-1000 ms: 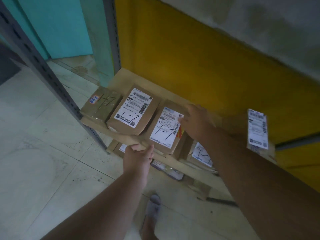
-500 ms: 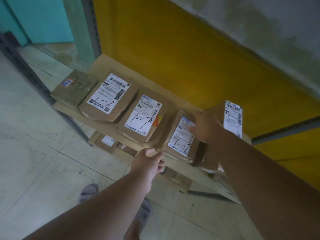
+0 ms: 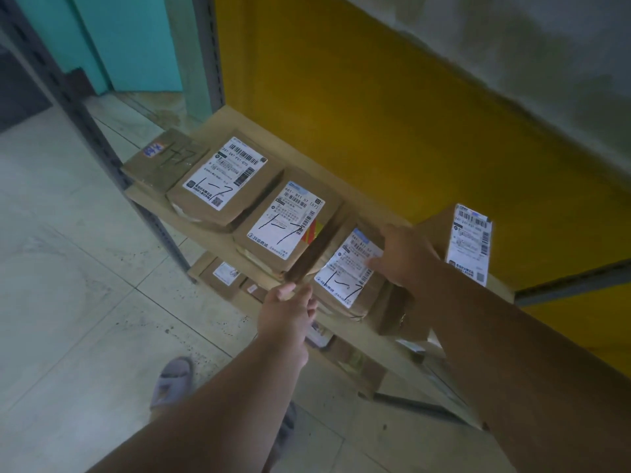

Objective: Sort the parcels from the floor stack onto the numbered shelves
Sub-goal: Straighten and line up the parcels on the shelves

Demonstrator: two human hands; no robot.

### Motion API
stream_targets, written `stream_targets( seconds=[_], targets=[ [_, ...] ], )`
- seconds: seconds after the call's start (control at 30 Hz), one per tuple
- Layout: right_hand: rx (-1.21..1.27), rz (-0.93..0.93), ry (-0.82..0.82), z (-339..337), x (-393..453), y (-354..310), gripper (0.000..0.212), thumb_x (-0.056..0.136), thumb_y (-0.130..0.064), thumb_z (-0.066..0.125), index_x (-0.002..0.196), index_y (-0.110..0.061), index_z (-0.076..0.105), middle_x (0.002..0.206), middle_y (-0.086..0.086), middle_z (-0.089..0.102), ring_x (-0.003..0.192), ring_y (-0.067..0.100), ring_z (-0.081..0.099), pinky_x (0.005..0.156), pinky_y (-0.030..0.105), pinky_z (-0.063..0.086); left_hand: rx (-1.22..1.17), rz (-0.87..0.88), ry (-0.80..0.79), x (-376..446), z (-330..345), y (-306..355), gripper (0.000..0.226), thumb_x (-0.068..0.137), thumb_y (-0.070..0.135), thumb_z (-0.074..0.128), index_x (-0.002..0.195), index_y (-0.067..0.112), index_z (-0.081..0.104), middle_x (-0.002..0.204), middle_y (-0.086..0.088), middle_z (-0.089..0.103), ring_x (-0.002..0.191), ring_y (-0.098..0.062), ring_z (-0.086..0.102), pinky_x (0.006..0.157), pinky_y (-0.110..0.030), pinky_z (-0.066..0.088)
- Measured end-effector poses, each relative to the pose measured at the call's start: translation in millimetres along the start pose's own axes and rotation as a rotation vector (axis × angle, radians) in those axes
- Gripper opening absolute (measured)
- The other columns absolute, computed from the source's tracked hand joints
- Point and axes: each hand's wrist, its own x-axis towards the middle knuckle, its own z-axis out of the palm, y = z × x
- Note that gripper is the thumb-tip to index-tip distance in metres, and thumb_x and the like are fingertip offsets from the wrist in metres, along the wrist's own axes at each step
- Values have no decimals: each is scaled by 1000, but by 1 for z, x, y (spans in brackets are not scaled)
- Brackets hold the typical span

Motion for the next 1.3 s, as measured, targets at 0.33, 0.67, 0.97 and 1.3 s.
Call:
stream_targets(
  seconds=[0.33,0.67,0.97,1.3],
  targets=[
    [23,16,5,1,-2,-9,63,87,-49,68,133,-13,48,126,12,56,120,33,51,96,47,49,74,50,-19,8,-8,4,44,87,15,73,129,13,60,98,-9,73,89,-20,74,90,-39,59],
    [133,80,43,-11,-33,-17,48,88,-46,64,124,-17,51,124,11,58,117,33,53,94,43,49,277,66,-94,-1,-23,18,32,96,13,65,127,12,62,93,-2,73,94,-16,72,100,-37,53],
    [417,292,313,-5,-126,-27,54,94,-42,59,142,-19,48,141,6,51,129,28,46,104,40,42,907,306,-407,-24,-37,54,43,82,33,65,123,19,63,94,4,74,92,-15,72,91,-43,57],
    [675,537,645,12,-215,12,51,86,-40,69,131,-19,57,128,1,57,118,21,49,96,32,45,1334,685,-642,-53,28,57,19,88,32,71,102,36,58,105,9,69,90,-12,66,80,-38,58]
  ],
)
